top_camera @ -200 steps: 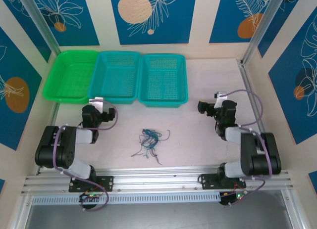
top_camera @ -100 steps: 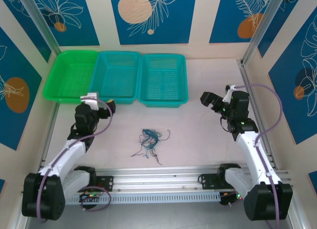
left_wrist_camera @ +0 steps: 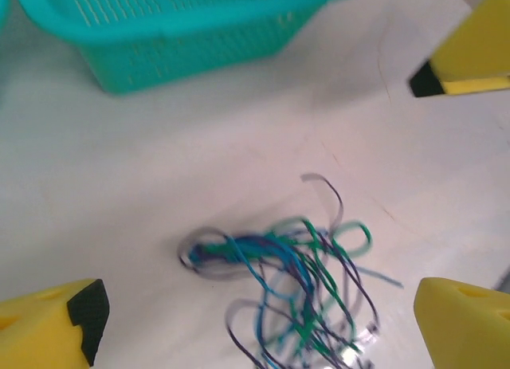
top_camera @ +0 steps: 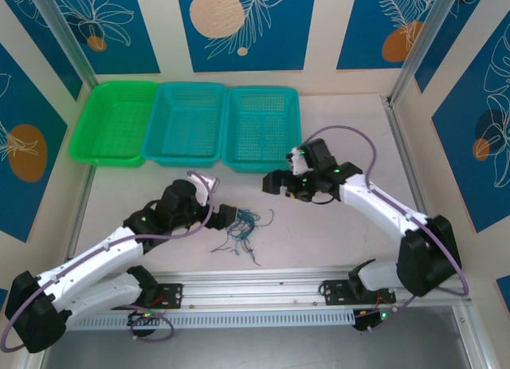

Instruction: Untangle the cables

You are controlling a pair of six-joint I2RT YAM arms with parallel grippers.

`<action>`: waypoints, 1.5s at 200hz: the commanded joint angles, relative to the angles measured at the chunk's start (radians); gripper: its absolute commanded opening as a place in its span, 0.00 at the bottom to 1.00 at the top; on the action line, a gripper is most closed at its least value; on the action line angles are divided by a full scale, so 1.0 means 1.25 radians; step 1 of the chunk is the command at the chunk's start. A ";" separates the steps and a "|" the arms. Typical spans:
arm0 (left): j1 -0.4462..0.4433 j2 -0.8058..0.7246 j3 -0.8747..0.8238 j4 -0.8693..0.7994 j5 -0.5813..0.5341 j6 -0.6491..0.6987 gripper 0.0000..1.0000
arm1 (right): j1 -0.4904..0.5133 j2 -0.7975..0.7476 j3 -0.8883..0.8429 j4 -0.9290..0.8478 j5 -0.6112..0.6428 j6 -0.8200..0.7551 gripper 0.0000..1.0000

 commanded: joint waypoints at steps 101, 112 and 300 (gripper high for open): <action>-0.140 0.118 -0.150 0.036 -0.027 -0.259 0.31 | 0.191 0.323 0.142 0.051 0.034 0.069 0.36; -0.134 0.129 -0.171 0.072 -0.013 -0.256 0.15 | 0.191 0.319 0.140 0.048 0.044 0.066 0.20; 0.082 -0.125 -0.221 0.064 0.111 -0.124 0.31 | -0.016 -0.056 -0.075 0.104 0.038 -0.016 0.00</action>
